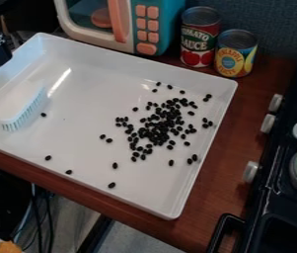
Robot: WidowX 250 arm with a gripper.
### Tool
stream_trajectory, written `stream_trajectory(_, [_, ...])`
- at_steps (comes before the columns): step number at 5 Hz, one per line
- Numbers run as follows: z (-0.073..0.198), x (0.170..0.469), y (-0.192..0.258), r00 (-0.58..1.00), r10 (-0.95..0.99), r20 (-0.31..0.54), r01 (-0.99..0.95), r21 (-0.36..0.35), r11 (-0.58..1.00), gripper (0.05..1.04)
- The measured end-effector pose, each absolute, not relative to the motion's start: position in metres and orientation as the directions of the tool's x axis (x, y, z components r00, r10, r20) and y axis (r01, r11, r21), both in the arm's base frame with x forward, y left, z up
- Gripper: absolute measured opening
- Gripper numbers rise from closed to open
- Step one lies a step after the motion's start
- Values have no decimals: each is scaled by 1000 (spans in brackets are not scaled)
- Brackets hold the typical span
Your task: Sweep into pile
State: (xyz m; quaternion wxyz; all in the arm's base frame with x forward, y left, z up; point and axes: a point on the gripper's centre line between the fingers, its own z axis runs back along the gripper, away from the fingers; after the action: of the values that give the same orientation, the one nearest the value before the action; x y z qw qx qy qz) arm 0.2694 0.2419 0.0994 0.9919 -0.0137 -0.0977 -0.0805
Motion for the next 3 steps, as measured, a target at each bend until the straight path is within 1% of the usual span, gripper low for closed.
stream_trajectory(1, [85, 268, 240, 973, -149, 176, 159, -41, 986, 1000])
stream_trajectory(2, [66, 266, 233, 975, -151, 166, 155, -12, 988, 1000])
stream_trajectory(3, [55, 268, 228, 975, -137, 172, 136, 14, 991, 1000])
